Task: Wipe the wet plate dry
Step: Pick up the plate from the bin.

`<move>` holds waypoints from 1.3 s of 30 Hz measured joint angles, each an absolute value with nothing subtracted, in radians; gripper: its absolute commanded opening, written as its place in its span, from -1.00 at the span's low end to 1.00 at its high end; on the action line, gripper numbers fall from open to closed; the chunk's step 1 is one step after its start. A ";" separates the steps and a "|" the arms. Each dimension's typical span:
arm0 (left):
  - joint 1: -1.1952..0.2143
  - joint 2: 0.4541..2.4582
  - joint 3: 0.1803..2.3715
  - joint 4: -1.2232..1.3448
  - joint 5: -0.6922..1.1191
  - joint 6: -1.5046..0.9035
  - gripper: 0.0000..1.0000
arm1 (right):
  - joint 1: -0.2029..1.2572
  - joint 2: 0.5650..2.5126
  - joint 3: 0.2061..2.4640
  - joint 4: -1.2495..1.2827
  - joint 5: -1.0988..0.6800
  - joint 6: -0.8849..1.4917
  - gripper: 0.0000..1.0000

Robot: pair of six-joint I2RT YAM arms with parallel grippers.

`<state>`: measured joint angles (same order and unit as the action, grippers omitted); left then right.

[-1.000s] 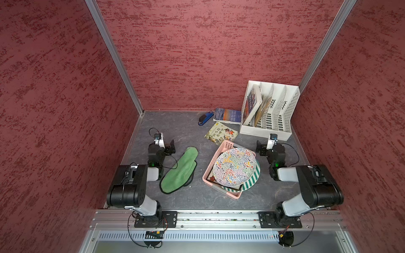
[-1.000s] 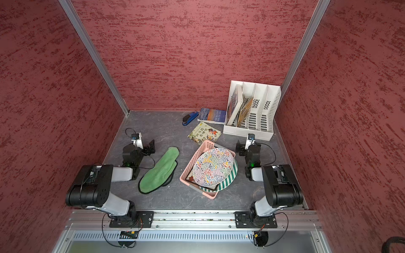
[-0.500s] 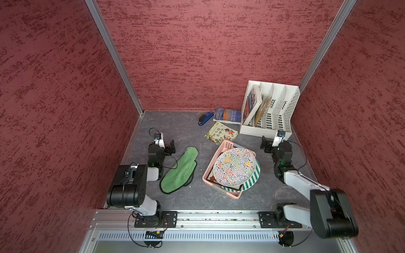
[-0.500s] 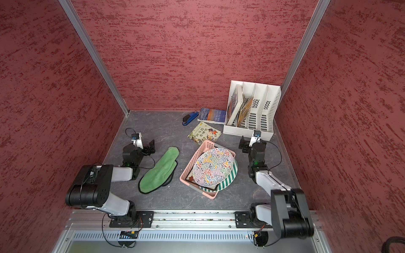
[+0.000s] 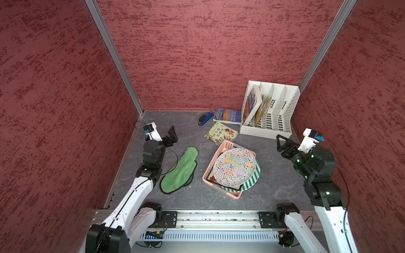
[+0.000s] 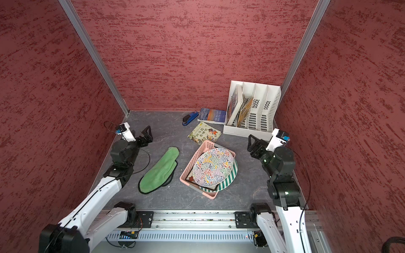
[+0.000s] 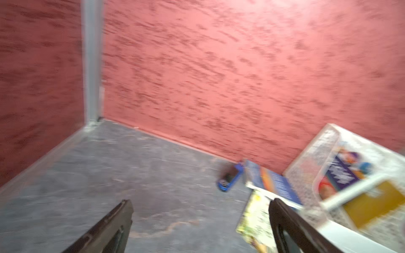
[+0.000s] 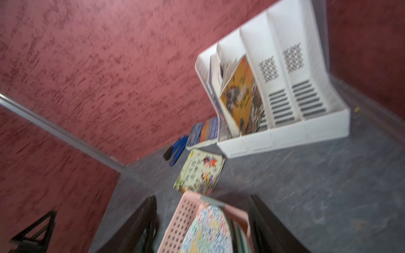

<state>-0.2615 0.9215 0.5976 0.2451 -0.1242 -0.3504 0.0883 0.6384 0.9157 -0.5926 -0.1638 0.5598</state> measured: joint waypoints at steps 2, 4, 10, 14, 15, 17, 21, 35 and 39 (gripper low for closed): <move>-0.391 0.965 0.661 0.166 -0.094 -0.381 0.99 | 0.142 0.658 0.899 -0.663 -0.210 0.603 0.18; -0.506 1.052 0.734 0.086 -0.068 -0.390 1.00 | 0.207 0.661 0.852 -0.706 -0.235 0.641 0.17; -0.702 1.319 0.861 -0.094 -0.060 -0.385 0.92 | 0.358 0.696 0.738 -0.790 -0.240 0.709 0.30; -0.723 1.396 0.861 -0.146 -0.052 -0.387 0.72 | 0.398 0.729 0.657 -0.776 -0.240 0.739 0.21; -0.723 1.409 0.861 -0.151 -0.049 -0.389 0.65 | 0.407 0.736 0.643 -0.767 -0.242 0.748 0.11; -0.723 1.430 0.860 -0.150 -0.041 -0.393 0.48 | 0.429 0.746 0.622 -0.729 -0.243 0.769 -0.08; -0.723 1.470 0.833 -0.098 -0.003 -0.401 0.36 | 0.461 0.736 0.618 -0.641 -0.243 0.803 -0.14; -0.773 1.454 0.684 0.082 -0.001 -0.460 0.44 | 0.557 1.002 0.649 -0.376 -0.249 0.822 -0.40; -0.774 1.292 0.662 0.018 -0.103 -0.464 0.52 | 0.590 1.026 0.663 -0.385 -0.192 0.804 -0.95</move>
